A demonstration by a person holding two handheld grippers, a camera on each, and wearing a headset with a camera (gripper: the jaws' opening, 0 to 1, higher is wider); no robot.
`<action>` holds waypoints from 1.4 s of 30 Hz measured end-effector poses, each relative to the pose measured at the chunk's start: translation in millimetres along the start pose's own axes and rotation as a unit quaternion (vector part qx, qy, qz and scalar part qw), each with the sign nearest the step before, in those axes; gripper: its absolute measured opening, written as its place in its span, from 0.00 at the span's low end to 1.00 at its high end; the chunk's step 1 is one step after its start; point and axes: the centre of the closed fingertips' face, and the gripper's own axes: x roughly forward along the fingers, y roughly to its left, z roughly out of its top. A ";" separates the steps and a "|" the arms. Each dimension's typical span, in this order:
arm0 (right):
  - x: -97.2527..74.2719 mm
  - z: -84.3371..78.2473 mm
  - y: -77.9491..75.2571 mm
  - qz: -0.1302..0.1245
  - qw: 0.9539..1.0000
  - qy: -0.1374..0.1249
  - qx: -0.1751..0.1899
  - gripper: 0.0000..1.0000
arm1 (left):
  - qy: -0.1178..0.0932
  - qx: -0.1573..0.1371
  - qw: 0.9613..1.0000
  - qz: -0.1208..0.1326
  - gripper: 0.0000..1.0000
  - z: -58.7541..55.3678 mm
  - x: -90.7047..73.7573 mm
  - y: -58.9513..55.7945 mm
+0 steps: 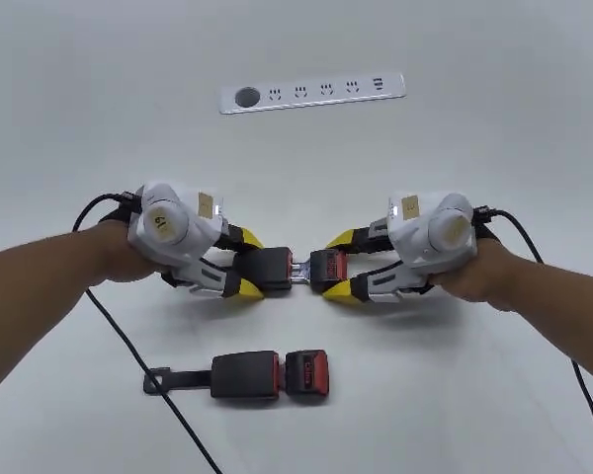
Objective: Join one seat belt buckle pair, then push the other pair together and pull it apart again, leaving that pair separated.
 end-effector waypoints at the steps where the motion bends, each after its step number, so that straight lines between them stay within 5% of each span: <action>1: 0.5 -0.4 -0.2 0.000 1.000 0.001 0.000 0.35 | 0.000 0.000 1.000 0.000 0.34 0.0 0.0 0.0; 20: 13.1 4.5 -0.6 -0.007 1.000 0.007 0.014 0.34 | 0.003 0.000 1.000 0.000 0.34 -1.7 0.3 -0.7; 42: 16.1 6.8 -2.2 -0.023 0.999 0.047 -0.008 0.34 | 0.012 0.011 1.000 -0.001 0.34 -0.9 0.6 -1.2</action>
